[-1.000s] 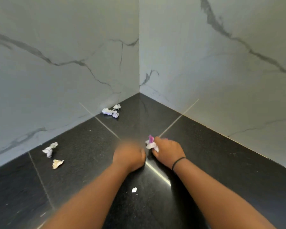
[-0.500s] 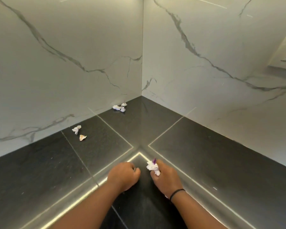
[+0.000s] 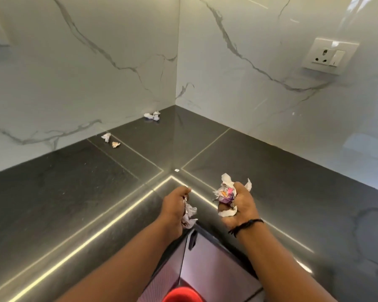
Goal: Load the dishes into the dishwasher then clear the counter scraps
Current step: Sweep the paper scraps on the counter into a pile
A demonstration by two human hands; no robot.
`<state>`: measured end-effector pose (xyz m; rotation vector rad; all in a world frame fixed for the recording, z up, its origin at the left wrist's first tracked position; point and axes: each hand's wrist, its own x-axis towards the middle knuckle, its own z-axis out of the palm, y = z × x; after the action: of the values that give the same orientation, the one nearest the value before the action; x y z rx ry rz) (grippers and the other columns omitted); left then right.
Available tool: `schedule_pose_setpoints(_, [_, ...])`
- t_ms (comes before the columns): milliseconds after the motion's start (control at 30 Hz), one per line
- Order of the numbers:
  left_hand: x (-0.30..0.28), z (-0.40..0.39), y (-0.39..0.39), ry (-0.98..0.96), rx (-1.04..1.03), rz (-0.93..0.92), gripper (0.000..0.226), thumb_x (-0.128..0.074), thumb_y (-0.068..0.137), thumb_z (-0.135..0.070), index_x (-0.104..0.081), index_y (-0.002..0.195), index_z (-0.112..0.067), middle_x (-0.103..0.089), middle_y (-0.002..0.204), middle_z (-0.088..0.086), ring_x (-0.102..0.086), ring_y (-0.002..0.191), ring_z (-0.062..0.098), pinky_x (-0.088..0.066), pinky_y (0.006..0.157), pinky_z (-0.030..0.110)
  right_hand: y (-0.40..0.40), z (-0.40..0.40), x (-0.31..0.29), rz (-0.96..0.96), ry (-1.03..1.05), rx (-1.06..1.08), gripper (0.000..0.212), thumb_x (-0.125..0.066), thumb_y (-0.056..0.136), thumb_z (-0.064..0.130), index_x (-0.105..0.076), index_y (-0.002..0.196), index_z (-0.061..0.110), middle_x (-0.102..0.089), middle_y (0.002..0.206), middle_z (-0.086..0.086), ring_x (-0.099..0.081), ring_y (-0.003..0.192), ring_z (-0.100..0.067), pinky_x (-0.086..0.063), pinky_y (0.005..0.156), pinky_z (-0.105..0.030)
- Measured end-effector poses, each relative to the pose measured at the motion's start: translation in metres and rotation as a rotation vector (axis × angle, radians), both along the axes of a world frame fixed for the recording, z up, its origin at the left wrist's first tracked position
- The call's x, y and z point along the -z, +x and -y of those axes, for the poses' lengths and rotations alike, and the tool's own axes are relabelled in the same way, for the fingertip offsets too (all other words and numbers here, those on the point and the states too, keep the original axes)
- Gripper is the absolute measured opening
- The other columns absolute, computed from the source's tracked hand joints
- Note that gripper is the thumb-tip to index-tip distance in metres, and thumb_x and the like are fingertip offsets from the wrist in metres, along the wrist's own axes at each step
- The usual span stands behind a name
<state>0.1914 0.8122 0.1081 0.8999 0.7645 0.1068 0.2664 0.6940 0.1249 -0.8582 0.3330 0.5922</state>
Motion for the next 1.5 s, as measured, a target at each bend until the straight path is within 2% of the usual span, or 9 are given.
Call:
schedule_pose_setpoints(200, [0.024,0.042,-0.067,-0.322,0.013,0.038,0.026,-0.054,0.075,-0.028,-0.069,0.077,-0.007,-0.064,0.078,0.012,-0.061,0.067,0.026,-0.045,0.066,0.03,-0.093,-0.004,0.011,-0.103,0.095,-0.219,0.028,-0.059,0.086,0.021,-0.046,0.062,0.013,-0.044,0.048,-0.005,-0.049,0.039,-0.018,-0.046,0.04,-0.024])
schedule_pose_setpoints(567, [0.188,0.101,-0.124,-0.468,-0.19,-0.355,0.037,-0.052,0.085,-0.025,-0.066,0.108,0.0,-0.07,0.063,0.011,-0.063,0.063,0.029,-0.05,0.063,0.031,-0.151,0.043,0.246,-0.331,-0.246,-0.099,0.039,-0.072,0.074,0.024,-0.068,0.106,0.004,-0.069,0.1,-0.026,-0.067,0.091,-0.042,-0.05,0.088,-0.06])
schedule_pose_setpoints(800, [0.341,0.097,-0.112,-0.559,-0.196,-0.476,0.065,-0.035,0.092,-0.023,-0.044,0.031,-0.005,-0.055,0.043,0.011,-0.056,0.033,0.023,-0.035,0.029,0.012,-0.145,0.041,0.423,-0.593,-0.385,-0.083,0.029,-0.061,0.083,0.032,-0.067,0.1,0.009,-0.064,0.093,-0.02,-0.062,0.083,-0.039,-0.052,0.08,-0.057])
schedule_pose_setpoints(1000, [0.456,0.078,-0.082,-0.574,-0.301,-0.485,0.052,-0.034,0.091,-0.047,-0.046,0.054,-0.011,-0.051,0.045,0.007,-0.057,0.043,0.023,-0.045,0.048,0.018,-0.107,0.02,0.519,-0.576,-0.423,-0.013,0.029,-0.052,0.091,0.027,-0.053,0.065,0.017,-0.058,0.048,0.0,-0.058,0.04,-0.018,-0.05,0.048,-0.027])
schedule_pose_setpoints(1100, [0.493,0.065,-0.072,-0.55,-0.295,-0.495,0.064,-0.024,0.092,-0.065,-0.049,0.069,-0.01,-0.053,0.046,0.005,-0.051,0.038,0.018,-0.04,0.046,0.015,-0.096,0.019,0.565,-0.508,-0.591,-0.012,0.025,-0.06,0.082,0.037,-0.055,0.067,0.017,-0.061,0.063,-0.004,-0.06,0.052,-0.021,-0.05,0.055,-0.028])
schedule_pose_setpoints(1200, [0.51,0.059,-0.067,-0.437,-0.183,-0.586,0.072,-0.023,0.087,-0.074,-0.057,0.091,-0.011,-0.06,0.085,0.01,-0.06,0.081,0.027,-0.042,0.083,0.04,-0.085,0.025,0.597,-0.502,-0.691,-0.156,0.067,-0.063,0.061,0.079,-0.061,0.096,0.022,-0.064,0.083,-0.009,-0.063,0.072,-0.026,-0.05,0.073,-0.035])
schedule_pose_setpoints(1267, [0.511,0.06,-0.067,-0.345,-0.134,-0.628,0.055,-0.029,0.094,-0.062,-0.053,0.112,-0.017,-0.055,0.116,0.007,-0.051,0.116,0.03,-0.031,0.101,0.043,-0.078,0.032,0.601,-0.447,-0.78,-0.163,0.077,-0.055,0.075,0.074,-0.06,0.119,0.011,-0.067,0.107,-0.011,-0.064,0.092,-0.027,-0.047,0.078,-0.032])
schedule_pose_setpoints(1400, [0.504,0.067,-0.073,-0.193,-0.096,-0.662,0.051,-0.041,0.098,-0.046,-0.045,0.138,-0.015,-0.047,0.137,0.011,-0.044,0.125,0.028,-0.028,0.089,0.033,-0.073,0.044,0.608,-0.291,-0.958,-0.267,0.077,-0.053,0.087,0.06,-0.052,0.131,-0.002,-0.06,0.125,-0.016,-0.057,0.115,-0.029,-0.042,0.091,-0.031])
schedule_pose_setpoints(1500, [0.478,0.073,-0.088,-0.147,-0.079,-0.648,0.043,-0.042,0.1,-0.034,-0.046,0.137,-0.01,-0.051,0.122,0.012,-0.048,0.112,0.029,-0.03,0.082,0.031,-0.085,0.053,0.584,-0.175,-1.063,-0.386,0.052,-0.061,0.088,0.043,-0.065,0.107,-0.005,-0.066,0.089,-0.017,-0.062,0.099,-0.036,-0.05,0.092,-0.046])
